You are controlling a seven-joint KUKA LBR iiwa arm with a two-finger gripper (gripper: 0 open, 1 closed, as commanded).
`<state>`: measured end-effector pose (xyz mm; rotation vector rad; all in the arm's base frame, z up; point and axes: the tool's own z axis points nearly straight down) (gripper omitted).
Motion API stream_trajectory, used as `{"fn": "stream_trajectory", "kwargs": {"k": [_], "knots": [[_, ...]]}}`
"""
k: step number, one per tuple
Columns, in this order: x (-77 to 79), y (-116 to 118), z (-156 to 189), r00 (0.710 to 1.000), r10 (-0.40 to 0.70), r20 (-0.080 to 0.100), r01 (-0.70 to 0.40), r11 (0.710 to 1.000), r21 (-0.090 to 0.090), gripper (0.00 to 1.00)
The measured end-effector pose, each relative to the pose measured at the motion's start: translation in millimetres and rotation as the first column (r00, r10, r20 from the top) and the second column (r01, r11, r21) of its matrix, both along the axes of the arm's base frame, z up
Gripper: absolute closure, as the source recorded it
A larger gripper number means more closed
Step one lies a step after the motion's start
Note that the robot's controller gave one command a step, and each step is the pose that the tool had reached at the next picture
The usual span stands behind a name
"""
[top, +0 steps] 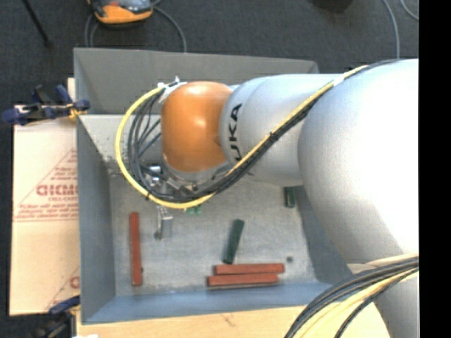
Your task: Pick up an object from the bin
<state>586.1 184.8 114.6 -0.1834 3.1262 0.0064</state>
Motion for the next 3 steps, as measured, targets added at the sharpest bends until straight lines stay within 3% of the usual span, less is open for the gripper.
{"fn": "stream_trajectory", "kwargs": {"k": [1,2,3], "knots": [[-3.2,-43.9,-43.6,0.99,0.14,-0.012,-0.14,0.99,-0.008,0.0],[29.1,-45.4,-6.2,0.995,0.103,-0.011,-0.103,0.995,-0.005,0.0],[48.4,-69.5,4.9,0.996,0.084,0.009,-0.084,0.996,-0.003,0.0]]}}
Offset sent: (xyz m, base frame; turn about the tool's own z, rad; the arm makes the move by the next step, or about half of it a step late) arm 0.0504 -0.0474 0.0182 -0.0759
